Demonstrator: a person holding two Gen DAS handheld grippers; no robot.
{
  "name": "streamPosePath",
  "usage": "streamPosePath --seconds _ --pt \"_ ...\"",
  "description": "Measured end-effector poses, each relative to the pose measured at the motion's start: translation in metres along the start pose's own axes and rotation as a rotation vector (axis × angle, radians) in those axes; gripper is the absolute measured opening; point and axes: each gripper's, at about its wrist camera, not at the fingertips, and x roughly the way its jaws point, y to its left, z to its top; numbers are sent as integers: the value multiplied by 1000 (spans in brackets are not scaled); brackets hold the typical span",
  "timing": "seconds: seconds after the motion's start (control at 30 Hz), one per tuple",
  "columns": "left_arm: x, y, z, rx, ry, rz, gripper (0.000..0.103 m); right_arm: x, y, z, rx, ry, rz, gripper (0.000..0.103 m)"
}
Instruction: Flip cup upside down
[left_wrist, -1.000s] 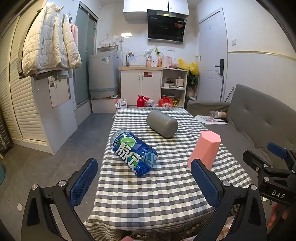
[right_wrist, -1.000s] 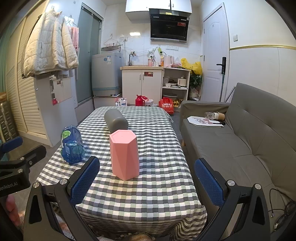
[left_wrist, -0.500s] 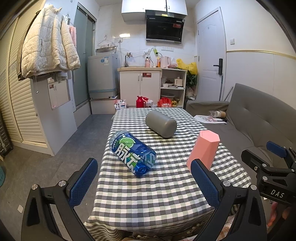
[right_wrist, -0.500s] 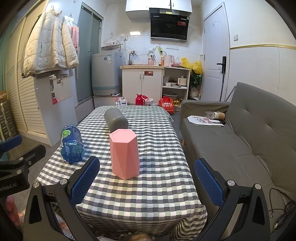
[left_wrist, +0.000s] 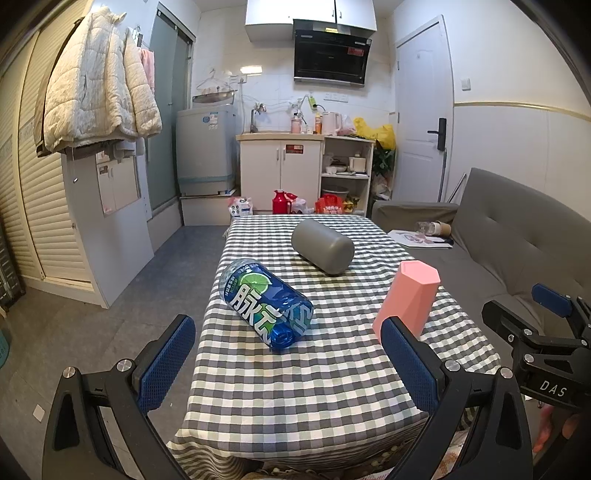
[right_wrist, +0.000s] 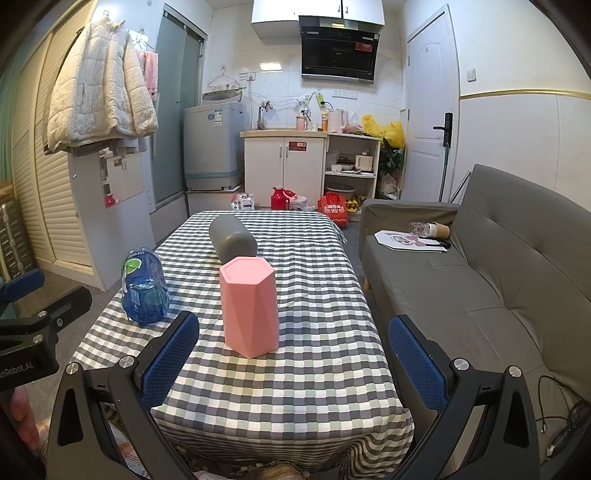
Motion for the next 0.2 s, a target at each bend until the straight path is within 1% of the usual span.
streamPosePath --seconds 0.2 --pt "-1 -1 -1 2 -4 0 103 0 0 0 -1 -1 0 103"
